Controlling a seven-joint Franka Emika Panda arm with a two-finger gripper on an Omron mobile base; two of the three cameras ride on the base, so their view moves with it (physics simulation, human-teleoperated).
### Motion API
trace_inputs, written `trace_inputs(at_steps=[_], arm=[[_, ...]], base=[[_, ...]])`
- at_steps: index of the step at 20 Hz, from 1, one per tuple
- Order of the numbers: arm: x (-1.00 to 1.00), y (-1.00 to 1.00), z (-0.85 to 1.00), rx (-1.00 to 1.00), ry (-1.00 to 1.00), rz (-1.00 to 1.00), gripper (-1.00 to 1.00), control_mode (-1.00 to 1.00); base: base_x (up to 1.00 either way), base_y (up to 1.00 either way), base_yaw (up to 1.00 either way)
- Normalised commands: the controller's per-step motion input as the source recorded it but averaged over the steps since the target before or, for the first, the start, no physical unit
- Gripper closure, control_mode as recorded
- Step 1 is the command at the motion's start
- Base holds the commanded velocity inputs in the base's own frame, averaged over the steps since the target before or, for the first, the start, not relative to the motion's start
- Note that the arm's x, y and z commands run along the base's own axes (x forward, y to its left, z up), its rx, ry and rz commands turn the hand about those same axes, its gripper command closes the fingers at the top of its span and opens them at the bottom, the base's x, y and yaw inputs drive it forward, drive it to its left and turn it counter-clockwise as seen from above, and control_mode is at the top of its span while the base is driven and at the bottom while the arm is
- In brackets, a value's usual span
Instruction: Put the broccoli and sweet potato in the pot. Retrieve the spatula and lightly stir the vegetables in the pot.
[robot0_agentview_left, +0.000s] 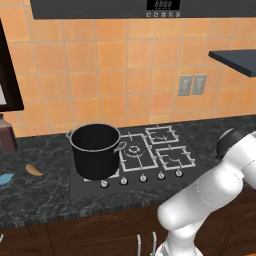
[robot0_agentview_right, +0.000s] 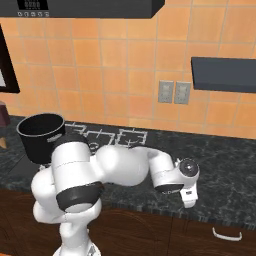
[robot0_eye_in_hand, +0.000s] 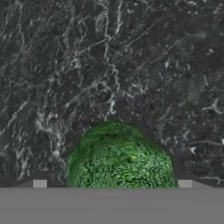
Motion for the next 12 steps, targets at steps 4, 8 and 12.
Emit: trace_inputs(at_steps=[4, 8, 12], arm=[[0.00, 0.03, -0.09, 0.00, 0.05, 0.00, 1.00, -1.00], [0.00, 0.10, 0.11, 0.00, 0.03, 0.00, 1.00, -1.00], [-0.02, 0.26, 0.60, 0.03, 0.00, 0.01, 1.00, -1.00]], base=[[0.00, 0.00, 0.00], [0.00, 0.00, 0.00], [0.00, 0.00, 0.00]])
